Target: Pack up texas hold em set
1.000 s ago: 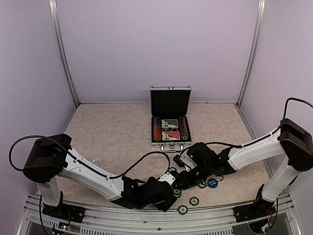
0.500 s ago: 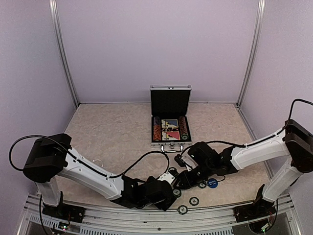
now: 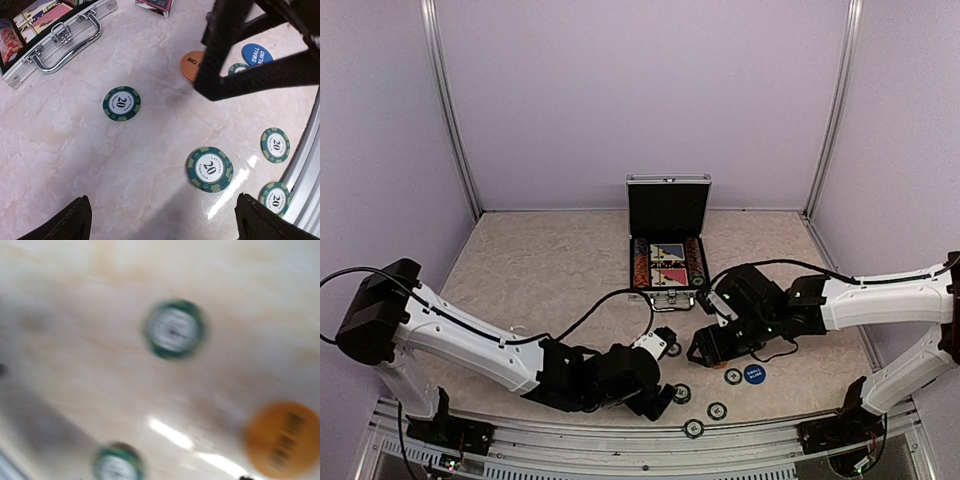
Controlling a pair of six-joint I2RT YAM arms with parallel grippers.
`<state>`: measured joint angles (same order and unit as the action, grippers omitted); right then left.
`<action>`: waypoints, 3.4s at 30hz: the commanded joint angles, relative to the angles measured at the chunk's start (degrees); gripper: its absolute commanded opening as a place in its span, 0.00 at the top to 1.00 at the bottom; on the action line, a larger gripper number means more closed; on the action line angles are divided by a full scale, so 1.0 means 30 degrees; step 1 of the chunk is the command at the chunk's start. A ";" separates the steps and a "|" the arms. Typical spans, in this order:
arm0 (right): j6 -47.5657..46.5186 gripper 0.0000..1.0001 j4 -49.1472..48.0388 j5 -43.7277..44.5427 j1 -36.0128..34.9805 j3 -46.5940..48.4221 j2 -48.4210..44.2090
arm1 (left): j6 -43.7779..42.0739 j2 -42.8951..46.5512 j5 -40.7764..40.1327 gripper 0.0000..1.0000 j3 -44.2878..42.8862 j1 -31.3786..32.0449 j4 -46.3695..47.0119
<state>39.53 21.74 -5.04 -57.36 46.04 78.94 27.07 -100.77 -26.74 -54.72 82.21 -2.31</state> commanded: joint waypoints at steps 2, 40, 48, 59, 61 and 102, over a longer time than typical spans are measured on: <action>0.0449 0.30 0.5109 0.3448 -0.0060 0.0340 -0.0698 | 0.0948 0.0985 0.2712 0.01 -0.0247 -0.2294 -0.1003; -0.0285 0.37 0.3804 0.4514 -0.1151 -0.1095 0.2667 | 0.1377 0.0151 0.6025 0.01 -0.1055 -0.5641 -0.0539; 0.0359 0.40 0.2137 0.3418 -0.1145 -0.2813 0.2084 | 0.1479 0.0903 0.5812 0.01 -0.0702 -0.5658 -0.0574; 0.0558 0.61 0.2747 0.4138 -0.1202 -0.2660 0.1821 | 0.1580 0.1351 0.5581 0.01 -0.0600 -0.5655 -0.0652; 0.0468 0.61 0.2827 0.4214 -0.1287 -0.2420 0.1720 | 0.1609 0.1364 0.5574 0.01 -0.0527 -0.5638 -0.0601; -0.0493 0.58 0.3805 0.4790 -0.5507 0.5100 0.7280 | 0.2871 0.3308 0.4077 0.01 0.2226 -0.6633 0.0014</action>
<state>38.37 33.95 9.96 -73.28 60.97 100.42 34.96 -92.75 -13.80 -48.66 62.54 -3.38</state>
